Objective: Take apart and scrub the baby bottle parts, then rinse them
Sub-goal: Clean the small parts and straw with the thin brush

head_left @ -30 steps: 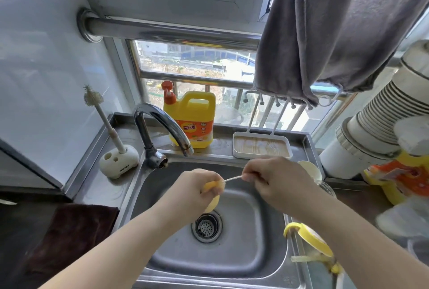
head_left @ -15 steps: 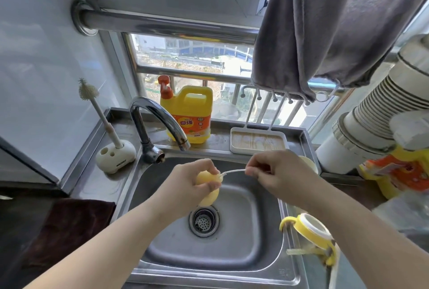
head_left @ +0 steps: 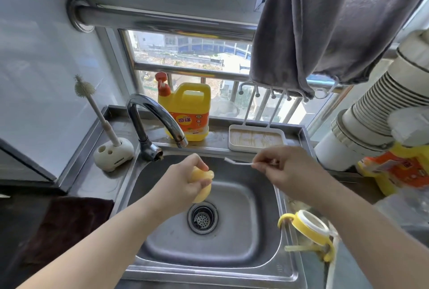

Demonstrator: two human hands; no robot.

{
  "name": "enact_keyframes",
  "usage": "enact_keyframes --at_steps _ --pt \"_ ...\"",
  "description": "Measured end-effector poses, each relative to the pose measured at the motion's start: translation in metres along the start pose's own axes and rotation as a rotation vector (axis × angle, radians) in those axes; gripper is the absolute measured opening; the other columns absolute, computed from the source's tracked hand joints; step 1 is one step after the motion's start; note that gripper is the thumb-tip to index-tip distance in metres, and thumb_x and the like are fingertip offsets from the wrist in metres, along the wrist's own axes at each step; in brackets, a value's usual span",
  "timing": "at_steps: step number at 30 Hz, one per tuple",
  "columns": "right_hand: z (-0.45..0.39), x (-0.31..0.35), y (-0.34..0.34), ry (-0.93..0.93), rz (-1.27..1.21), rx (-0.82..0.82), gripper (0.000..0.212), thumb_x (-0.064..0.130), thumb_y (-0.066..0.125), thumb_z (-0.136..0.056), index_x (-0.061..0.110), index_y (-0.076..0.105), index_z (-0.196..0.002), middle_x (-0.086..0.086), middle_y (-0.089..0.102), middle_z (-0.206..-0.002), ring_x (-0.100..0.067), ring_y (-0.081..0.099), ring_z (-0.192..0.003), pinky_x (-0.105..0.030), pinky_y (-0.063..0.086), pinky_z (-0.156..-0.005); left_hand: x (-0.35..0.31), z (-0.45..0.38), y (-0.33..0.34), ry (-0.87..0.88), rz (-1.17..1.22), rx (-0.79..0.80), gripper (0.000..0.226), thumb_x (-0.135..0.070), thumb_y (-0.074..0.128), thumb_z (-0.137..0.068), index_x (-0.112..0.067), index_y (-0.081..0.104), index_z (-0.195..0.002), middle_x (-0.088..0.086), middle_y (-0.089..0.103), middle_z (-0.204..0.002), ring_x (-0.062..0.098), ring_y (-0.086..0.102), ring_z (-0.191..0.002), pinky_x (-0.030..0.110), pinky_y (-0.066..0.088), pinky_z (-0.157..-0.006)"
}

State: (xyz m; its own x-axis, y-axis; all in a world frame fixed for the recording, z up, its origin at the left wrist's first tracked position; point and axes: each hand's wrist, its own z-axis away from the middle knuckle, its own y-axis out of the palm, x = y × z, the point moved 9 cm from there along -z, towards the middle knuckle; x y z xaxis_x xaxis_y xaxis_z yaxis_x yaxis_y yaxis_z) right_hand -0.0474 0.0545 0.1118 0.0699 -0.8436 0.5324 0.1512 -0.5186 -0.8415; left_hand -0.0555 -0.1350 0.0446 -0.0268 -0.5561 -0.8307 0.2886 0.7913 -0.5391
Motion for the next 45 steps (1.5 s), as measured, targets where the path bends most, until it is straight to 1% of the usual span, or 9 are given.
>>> enact_keyframes --at_steps 5,15,19,27,31,34,38,41,45 --pt "0.007 0.001 0.009 -0.022 -0.006 0.118 0.007 0.030 0.064 -0.085 0.033 0.070 -0.083 0.020 0.066 -0.078 0.000 0.059 -0.079 -0.027 0.050 -0.076 -0.003 0.000 -0.002 0.035 0.113 0.014 0.028 -0.024 0.067 -0.086 -0.048 0.052 -0.083 -0.008 0.064 -0.114 0.019 0.061 -0.097 0.042 0.053 -0.084" --pt "0.002 0.017 0.018 -0.044 0.025 0.106 0.009 0.032 0.061 -0.087 0.033 0.070 -0.085 0.014 0.068 -0.081 -0.002 0.058 -0.079 -0.026 0.049 -0.072 -0.016 0.003 0.004 0.084 0.197 0.038 0.026 -0.020 0.071 -0.083 -0.044 0.061 -0.077 -0.017 0.063 -0.110 0.013 0.061 -0.098 0.028 0.050 -0.081" --pt "-0.001 0.018 0.007 -0.053 0.048 0.025 0.009 0.030 0.062 -0.087 0.033 0.070 -0.084 0.011 0.066 -0.076 -0.002 0.053 -0.070 -0.023 0.044 -0.066 -0.015 0.002 0.004 0.073 0.195 0.036 0.016 -0.033 0.071 -0.075 -0.046 0.063 -0.072 -0.012 0.067 -0.106 0.019 0.063 -0.098 0.035 0.052 -0.084" --pt "-0.003 0.032 0.010 -0.191 0.164 -0.004 0.011 0.025 0.058 -0.088 0.029 0.069 -0.086 0.017 0.062 -0.083 -0.006 0.055 -0.082 -0.029 0.046 -0.070 -0.011 0.002 0.003 0.060 0.151 0.037 0.008 -0.046 0.067 -0.071 -0.041 0.065 -0.077 -0.002 0.071 -0.101 0.020 0.066 -0.092 0.036 0.054 -0.081" --pt "0.001 0.041 0.022 -0.293 0.280 0.007 0.016 0.024 0.053 -0.087 0.028 0.068 -0.084 0.011 0.065 -0.087 -0.014 0.060 -0.085 -0.016 0.029 -0.053 -0.007 0.002 0.010 0.051 0.110 0.058 0.007 -0.043 0.070 -0.073 -0.043 0.064 -0.076 -0.004 0.070 -0.101 0.020 0.065 -0.091 0.039 0.055 -0.080" --pt "-0.003 0.033 0.011 -0.232 0.269 -0.019 0.014 0.027 0.054 -0.090 0.029 0.068 -0.089 0.012 0.064 -0.093 -0.011 0.058 -0.086 -0.024 0.040 -0.061 -0.006 0.001 0.009 0.034 0.127 0.044 0.010 -0.047 0.064 -0.068 -0.042 0.063 -0.077 -0.005 0.070 -0.100 0.021 0.065 -0.091 0.040 0.055 -0.080" --pt "0.001 0.044 0.024 -0.336 0.327 -0.034 0.017 0.024 0.052 -0.084 0.028 0.066 -0.076 0.011 0.062 -0.078 -0.017 0.060 -0.075 -0.020 0.025 -0.049 -0.005 -0.002 0.011 0.031 0.099 0.048 0.010 -0.047 0.063 -0.067 -0.044 0.062 -0.077 -0.001 0.070 -0.097 0.023 0.065 -0.087 0.039 0.055 -0.077" --pt "-0.004 0.035 0.016 -0.292 0.311 -0.061 0.017 0.026 0.050 -0.085 0.029 0.066 -0.081 0.012 0.064 -0.084 -0.015 0.058 -0.083 -0.024 0.036 -0.057 -0.003 -0.001 0.010 0.027 0.108 0.043 0.010 -0.046 0.064 -0.068 -0.042 0.063 -0.077 -0.002 0.070 -0.098 0.021 0.065 -0.088 0.038 0.055 -0.078" --pt "0.000 0.050 0.027 -0.367 0.357 -0.061 0.011 0.020 0.059 -0.075 0.028 0.064 -0.068 0.012 0.060 -0.069 -0.017 0.060 -0.063 -0.022 0.034 -0.048 -0.003 -0.002 0.010 0.034 0.092 0.046 0.006 -0.042 0.068 -0.072 -0.040 0.063 -0.074 -0.001 0.070 -0.095 0.020 0.064 -0.084 0.034 0.054 -0.075"
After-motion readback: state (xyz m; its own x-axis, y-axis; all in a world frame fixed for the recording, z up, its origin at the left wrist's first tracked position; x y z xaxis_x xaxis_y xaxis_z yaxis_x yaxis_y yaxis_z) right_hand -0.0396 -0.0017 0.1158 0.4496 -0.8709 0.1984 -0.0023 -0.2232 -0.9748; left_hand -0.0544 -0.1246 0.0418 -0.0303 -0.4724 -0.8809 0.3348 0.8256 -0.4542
